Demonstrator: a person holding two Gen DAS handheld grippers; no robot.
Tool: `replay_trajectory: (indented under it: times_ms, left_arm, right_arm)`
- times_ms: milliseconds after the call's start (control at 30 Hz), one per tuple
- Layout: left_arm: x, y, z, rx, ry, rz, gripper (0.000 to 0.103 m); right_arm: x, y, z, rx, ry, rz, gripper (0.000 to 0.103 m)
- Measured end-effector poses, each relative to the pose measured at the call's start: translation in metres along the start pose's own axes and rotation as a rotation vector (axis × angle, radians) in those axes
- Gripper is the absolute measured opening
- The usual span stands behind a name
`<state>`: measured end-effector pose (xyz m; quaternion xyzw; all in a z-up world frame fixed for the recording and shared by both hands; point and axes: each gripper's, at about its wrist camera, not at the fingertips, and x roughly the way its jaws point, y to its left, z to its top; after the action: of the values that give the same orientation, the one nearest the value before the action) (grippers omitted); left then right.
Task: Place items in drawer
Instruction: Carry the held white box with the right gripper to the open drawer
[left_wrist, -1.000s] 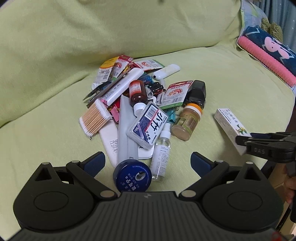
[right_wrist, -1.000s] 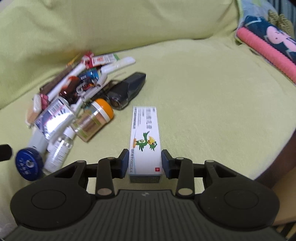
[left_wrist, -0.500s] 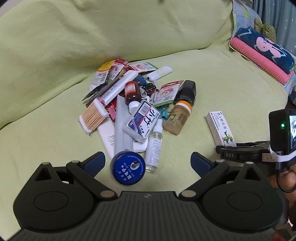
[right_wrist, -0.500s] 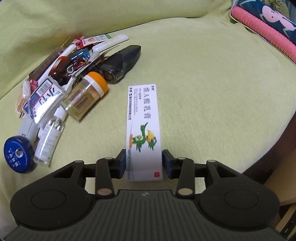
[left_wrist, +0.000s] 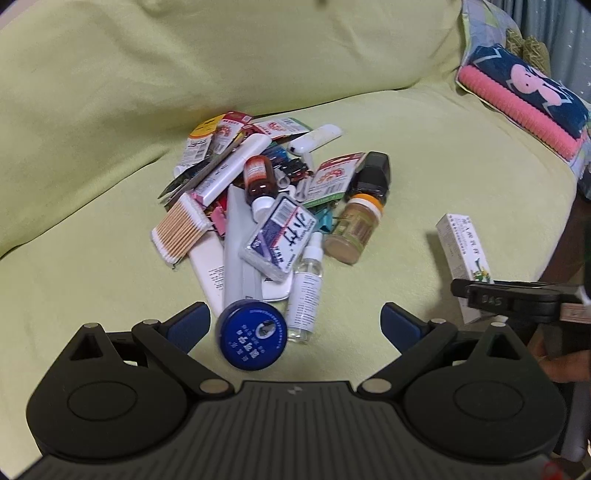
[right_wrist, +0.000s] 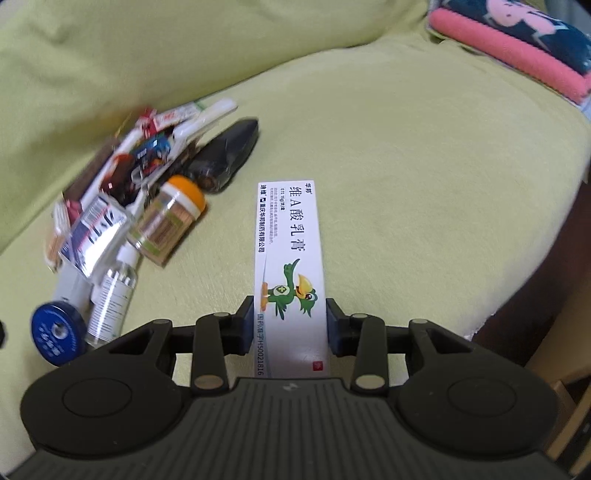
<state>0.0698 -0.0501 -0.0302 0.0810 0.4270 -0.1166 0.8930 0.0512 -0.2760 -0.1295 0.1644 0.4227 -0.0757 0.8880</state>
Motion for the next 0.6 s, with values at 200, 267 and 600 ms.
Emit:
replay_trajectory:
  times_ms: [200, 267, 600]
  left_arm:
    - [-0.007, -0.025, 0.0, 0.049, -0.012, -0.052, 0.099]
    - [-0.012, -0.039, -0.001, 0.076, -0.019, -0.083, 0.099]
    - [-0.041, -0.134, -0.011, 0.241, -0.057, -0.257, 0.099]
  right_arm:
    - [-0.061, -0.016, -0.003, 0.031, -0.095, -0.045, 0.034]
    - [-0.085, -0.026, -0.008, 0.05, -0.127, -0.068, 0.034]
    - [-0.192, -0.089, -0.061, 0.157, -0.209, -0.224, 0.034]
